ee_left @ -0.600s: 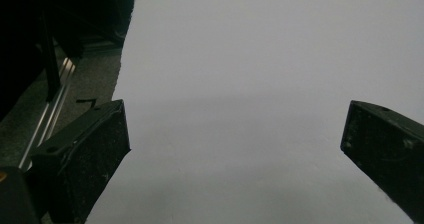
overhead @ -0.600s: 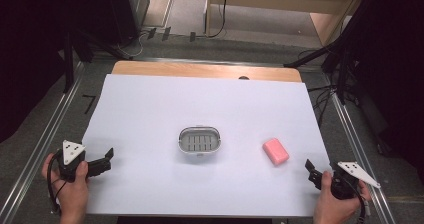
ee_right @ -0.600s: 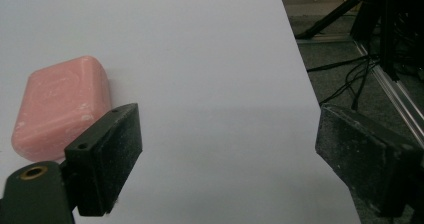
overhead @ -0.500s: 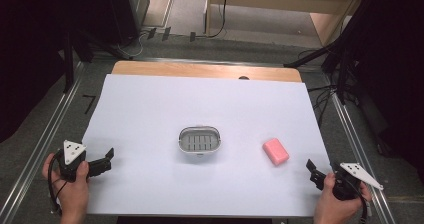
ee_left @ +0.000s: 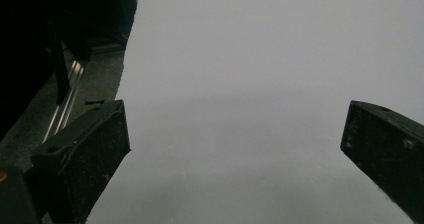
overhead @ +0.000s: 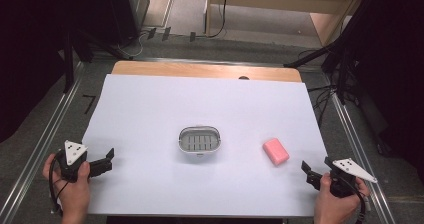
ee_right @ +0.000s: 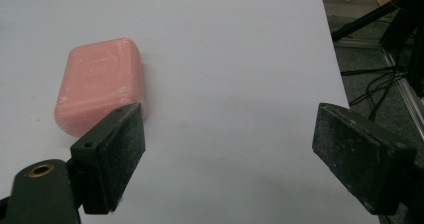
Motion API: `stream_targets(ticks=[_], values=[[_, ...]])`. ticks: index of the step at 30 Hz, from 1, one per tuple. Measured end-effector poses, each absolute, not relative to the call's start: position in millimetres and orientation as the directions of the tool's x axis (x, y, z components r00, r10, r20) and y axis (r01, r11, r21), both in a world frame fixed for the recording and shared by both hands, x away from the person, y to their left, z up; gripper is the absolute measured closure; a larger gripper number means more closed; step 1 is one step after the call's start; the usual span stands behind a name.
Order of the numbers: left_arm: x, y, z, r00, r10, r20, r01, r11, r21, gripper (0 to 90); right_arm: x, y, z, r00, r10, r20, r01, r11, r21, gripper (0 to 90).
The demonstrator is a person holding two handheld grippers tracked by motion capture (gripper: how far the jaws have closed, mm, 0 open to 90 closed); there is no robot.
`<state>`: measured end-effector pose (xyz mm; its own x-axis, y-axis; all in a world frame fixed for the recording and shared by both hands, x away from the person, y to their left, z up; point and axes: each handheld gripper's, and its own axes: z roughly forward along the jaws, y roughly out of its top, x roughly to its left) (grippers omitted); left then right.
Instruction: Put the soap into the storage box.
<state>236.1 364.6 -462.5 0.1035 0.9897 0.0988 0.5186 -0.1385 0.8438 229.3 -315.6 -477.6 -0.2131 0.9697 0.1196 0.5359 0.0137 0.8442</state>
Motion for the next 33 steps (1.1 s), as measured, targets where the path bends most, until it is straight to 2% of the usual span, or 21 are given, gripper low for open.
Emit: stream_targets(ticks=[9,13,18,33], values=[[235,366,-462,0.108,0.990,0.089,0.512,-0.132,0.849,0.0,233,-302,-469,-0.271,0.956,0.110,0.550,0.060,0.833,12.0],[237,366,-462,0.098,0.991,0.088,0.525,-0.127,0.841,0.0,239,-294,-464,-0.294,0.951,0.100,0.570,0.090,0.817,4.0],[235,366,-462,0.091,0.992,0.086,0.513,-0.121,0.850,0.0,243,-288,-462,-0.314,0.943,0.108,0.594,0.107,0.797,0.0],[239,364,-463,0.083,0.991,0.106,0.545,-0.134,0.828,0.0,259,-268,-458,-0.358,0.930,0.082,0.653,0.186,0.734,0.0]])
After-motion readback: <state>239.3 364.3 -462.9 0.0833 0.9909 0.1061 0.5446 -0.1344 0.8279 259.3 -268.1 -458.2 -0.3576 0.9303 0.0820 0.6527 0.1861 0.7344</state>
